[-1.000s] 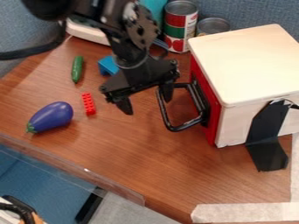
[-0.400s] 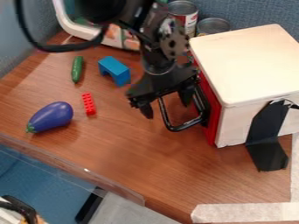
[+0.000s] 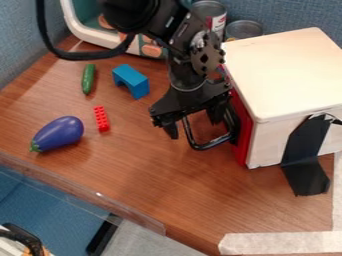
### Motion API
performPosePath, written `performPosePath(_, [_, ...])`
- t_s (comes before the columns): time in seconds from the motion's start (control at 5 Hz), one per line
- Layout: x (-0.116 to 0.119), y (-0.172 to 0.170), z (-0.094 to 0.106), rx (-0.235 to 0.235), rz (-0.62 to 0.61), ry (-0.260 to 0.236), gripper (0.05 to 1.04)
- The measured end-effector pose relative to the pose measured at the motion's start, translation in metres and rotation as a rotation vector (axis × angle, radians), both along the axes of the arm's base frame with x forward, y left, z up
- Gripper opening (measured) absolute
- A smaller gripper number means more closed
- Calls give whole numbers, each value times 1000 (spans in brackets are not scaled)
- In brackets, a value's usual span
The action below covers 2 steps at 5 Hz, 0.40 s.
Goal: Opening the drawer
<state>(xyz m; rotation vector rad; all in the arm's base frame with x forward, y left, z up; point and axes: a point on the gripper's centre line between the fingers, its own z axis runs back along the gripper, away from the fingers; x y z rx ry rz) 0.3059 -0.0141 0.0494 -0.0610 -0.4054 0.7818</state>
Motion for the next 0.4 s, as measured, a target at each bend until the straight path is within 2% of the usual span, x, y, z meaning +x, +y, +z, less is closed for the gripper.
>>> performPosePath(0.2, [0, 2, -3, 18, -5, 6, 998])
performPosePath(0.4, [-3, 4, -9, 29, -5, 24, 946])
